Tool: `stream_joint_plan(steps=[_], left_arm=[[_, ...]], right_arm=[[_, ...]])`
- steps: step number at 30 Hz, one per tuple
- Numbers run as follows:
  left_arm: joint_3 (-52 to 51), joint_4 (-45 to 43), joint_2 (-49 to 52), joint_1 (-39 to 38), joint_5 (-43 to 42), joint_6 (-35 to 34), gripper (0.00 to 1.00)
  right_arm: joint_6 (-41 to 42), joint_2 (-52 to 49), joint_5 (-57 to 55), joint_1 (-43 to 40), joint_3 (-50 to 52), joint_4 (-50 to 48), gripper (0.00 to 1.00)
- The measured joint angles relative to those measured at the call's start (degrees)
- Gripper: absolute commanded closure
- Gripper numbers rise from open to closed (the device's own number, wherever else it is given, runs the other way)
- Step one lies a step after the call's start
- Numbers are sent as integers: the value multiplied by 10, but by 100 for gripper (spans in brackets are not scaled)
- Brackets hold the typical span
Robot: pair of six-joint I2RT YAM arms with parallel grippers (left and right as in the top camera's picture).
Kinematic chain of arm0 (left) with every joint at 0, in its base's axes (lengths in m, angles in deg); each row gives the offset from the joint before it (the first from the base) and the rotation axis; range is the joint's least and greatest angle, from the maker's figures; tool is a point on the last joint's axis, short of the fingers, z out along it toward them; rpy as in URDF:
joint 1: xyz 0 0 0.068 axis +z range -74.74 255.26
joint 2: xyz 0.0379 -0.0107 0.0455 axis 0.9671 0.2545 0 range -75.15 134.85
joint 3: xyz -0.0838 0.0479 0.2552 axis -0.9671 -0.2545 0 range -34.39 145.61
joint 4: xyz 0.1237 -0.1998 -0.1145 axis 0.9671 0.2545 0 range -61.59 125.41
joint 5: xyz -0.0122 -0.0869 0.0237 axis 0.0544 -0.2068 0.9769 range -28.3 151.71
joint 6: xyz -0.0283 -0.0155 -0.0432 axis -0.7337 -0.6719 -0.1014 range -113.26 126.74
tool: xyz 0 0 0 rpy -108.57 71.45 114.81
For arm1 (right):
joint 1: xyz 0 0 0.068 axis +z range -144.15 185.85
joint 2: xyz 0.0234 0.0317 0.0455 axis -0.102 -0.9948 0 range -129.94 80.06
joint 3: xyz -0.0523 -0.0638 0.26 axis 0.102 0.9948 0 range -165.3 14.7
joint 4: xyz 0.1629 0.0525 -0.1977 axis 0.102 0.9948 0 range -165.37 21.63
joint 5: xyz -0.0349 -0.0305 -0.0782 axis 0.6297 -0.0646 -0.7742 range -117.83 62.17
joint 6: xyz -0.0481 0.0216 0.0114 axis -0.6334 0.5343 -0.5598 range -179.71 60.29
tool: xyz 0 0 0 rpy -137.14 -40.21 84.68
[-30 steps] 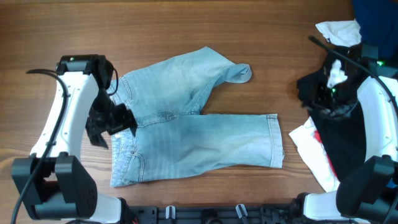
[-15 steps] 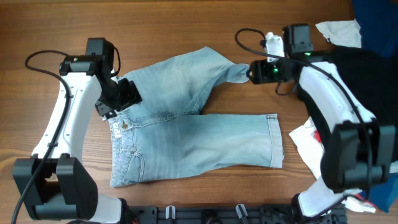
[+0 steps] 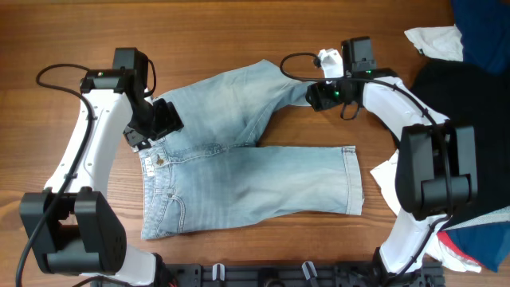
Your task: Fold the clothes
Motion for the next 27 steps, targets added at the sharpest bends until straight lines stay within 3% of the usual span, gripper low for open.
stream_joint_plan(steps=[3,5,7,8,14,20,23,27], left_arm=[[0,1,0,0,-1,0,24],[0,1,0,0,-4,0,24],[0,0,0,0,-10,0,24],[0,0,0,0,-11,0,24],[0,-18,0,0,-15,0,24],[-10,-25,0,0,-15,-4,24],[-22,-26,0,0,-15,-5,24],[-32,-25,0,0,-17,-5,23]], right_arm=[[-4,-1,0,3,0,-12,30],[-6,-6,0,3,0,-15,43],[-11,-19,2,3,0,-17,72],[-10,-25,5,3,0,-21,96],[5,-34,-20,13,0,-45,96],[40,12,-259,18,-50,-82,96],[47,106,-349,17,-101,-114,87],[46,154,-391,10,-122,0,87]])
